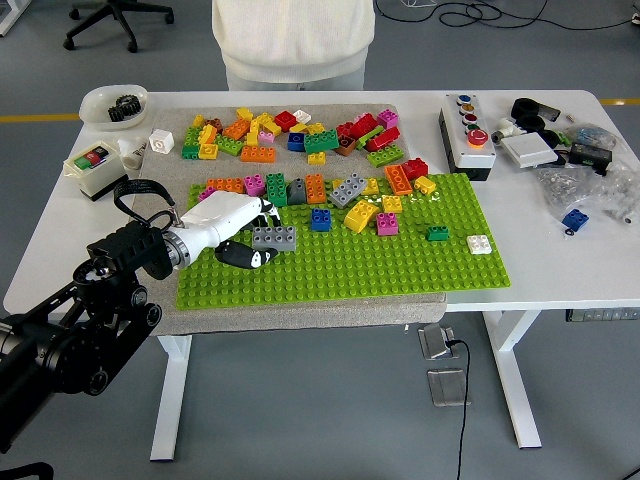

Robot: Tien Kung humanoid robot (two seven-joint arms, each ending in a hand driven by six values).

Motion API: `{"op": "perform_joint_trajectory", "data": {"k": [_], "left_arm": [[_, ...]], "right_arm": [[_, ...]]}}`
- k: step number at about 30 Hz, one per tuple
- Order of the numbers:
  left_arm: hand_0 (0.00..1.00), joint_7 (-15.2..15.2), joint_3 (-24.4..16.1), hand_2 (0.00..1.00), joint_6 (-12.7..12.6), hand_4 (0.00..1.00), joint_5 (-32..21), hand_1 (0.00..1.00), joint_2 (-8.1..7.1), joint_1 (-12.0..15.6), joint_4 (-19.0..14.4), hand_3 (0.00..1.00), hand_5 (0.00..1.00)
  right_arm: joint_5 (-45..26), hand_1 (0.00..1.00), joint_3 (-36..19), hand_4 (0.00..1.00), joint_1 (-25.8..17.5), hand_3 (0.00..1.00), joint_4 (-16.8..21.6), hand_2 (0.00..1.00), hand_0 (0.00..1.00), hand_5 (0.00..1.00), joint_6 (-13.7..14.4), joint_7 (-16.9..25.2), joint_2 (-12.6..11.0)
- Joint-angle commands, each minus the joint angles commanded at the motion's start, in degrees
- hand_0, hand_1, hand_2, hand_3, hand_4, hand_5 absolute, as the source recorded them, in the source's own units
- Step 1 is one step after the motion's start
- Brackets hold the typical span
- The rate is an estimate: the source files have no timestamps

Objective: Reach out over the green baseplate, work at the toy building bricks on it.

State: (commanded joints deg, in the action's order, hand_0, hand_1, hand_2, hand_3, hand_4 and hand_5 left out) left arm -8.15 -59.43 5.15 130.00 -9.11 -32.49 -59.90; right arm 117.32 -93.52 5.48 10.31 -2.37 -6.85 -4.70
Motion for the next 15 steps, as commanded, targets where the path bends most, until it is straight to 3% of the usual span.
{"op": "perform_joint_trajectory", "data": {"k": [15], "left_arm": [[0.67, 1.1, -1.1, 0.516, 1.1, 0.469, 0.0, 0.575, 0.73, 3.0, -1.6, 0.533, 0.23]], "right_arm": [[-0.2, 0.609, -0.1, 0.711, -0.2, 0.518, 0.0, 0.615, 0.729, 0.522, 0.1, 0.0, 0.0]]}}
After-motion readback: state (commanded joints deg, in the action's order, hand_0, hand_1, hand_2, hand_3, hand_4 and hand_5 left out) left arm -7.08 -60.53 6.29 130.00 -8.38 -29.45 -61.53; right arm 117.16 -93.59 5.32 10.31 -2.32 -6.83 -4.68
